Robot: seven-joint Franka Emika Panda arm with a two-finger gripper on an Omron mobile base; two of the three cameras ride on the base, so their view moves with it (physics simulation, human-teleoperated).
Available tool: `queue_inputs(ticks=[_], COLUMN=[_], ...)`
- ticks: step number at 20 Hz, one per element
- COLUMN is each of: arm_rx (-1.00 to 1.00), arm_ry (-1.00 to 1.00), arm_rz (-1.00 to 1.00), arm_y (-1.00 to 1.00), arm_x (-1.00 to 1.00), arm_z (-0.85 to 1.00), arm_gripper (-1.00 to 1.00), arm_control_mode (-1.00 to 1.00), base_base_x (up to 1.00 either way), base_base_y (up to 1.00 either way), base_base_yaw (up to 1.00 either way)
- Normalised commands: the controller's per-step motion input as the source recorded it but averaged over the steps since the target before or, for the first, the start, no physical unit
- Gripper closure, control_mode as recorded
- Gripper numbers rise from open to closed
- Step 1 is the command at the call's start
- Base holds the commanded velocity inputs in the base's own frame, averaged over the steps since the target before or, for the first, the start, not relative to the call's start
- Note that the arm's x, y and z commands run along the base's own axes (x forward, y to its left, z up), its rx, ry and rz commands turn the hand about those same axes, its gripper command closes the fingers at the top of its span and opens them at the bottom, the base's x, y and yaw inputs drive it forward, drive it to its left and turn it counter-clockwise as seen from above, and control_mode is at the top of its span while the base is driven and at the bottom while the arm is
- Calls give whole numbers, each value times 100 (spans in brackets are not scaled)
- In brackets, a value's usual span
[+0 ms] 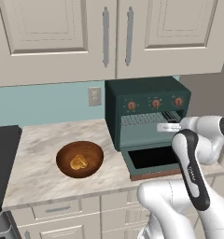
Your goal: Pick up the heated bread from the toaster oven and place it in the bowl. Then move the bread bowl to the dining counter.
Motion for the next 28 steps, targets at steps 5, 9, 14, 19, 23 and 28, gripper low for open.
queue_inputs(ticks=[5,9,14,19,23,28], arm_rx=[2,0,0,0,0,0], arm_ry=[-8,-11,-10,-2,0,0], arm_rz=[2,0,0,0,0,0], arm_y=[0,0,0,0,0,0], arm_x=[22,27,29,3,0,0], arm_z=[-7,0,-5,-2,0,0], arm_gripper=[-100,-100,-100,-100,-100,-100], arm_control_mode=[-100,-100,-100,-100,-100,-100], base_base_x=[0,0,0,0,0,0], base_base_y=[0,0,0,0,0,0], base_base_yaw=[0,0,0,0,0,0])
